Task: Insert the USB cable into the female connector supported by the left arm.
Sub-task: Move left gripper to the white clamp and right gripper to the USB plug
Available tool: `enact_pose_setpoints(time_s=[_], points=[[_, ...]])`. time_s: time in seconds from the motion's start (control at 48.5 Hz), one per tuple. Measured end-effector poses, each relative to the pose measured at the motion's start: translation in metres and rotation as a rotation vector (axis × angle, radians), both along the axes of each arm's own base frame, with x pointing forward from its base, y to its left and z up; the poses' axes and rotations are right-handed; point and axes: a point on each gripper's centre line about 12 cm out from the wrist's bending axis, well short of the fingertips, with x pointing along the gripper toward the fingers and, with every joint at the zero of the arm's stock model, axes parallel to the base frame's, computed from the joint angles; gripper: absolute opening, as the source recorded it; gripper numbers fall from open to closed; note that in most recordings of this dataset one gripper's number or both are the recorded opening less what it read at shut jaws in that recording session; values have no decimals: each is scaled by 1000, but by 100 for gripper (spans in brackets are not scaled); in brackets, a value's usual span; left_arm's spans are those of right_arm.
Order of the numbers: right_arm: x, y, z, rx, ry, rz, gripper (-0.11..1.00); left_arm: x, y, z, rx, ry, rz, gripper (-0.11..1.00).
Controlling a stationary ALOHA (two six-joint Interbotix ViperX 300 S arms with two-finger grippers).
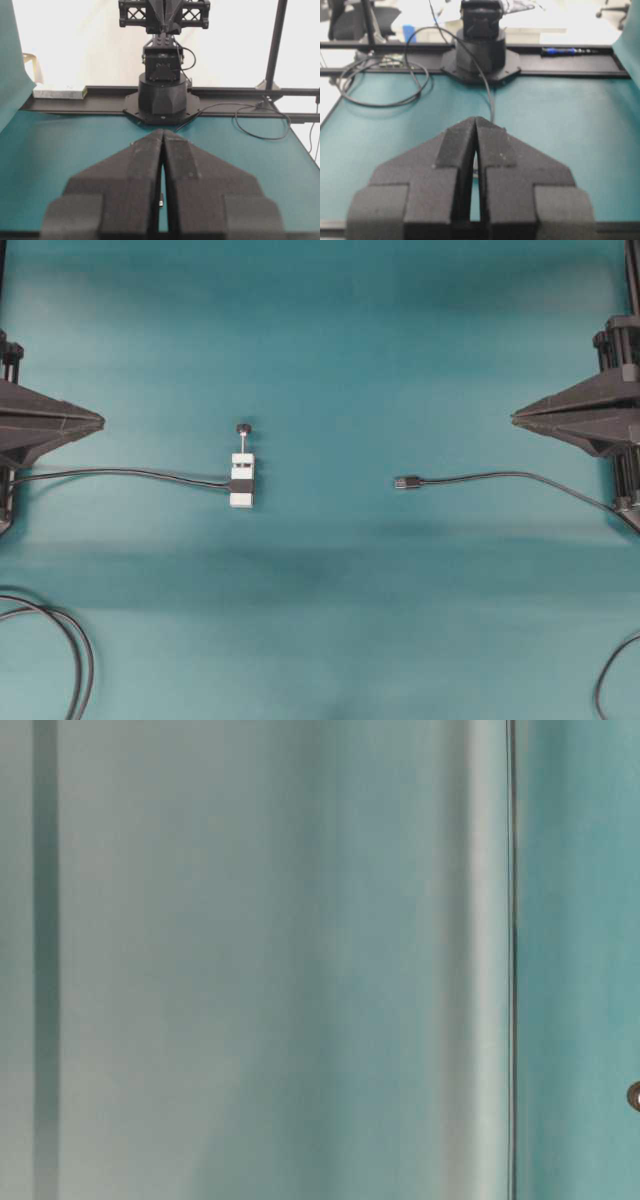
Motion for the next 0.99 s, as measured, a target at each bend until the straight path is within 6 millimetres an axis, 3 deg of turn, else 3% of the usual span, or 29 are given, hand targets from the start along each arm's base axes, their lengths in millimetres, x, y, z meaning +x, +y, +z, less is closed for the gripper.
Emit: enact_pose_setpoints(time_s=[0.33, 0.619, 0.846, 0.99], points=[[1, 0, -9, 46, 69, 2, 0, 7, 0, -14, -3, 92, 0, 6], [13, 0, -36, 100, 276, -6, 0, 24, -1, -48, 14, 294, -4, 5], [26, 0, -63, 104, 409, -13, 0, 27, -1, -76, 20, 452, -6, 5], [34, 0, -81, 106, 477, -17, 0, 24, -1, -104, 22, 541, -7, 5]])
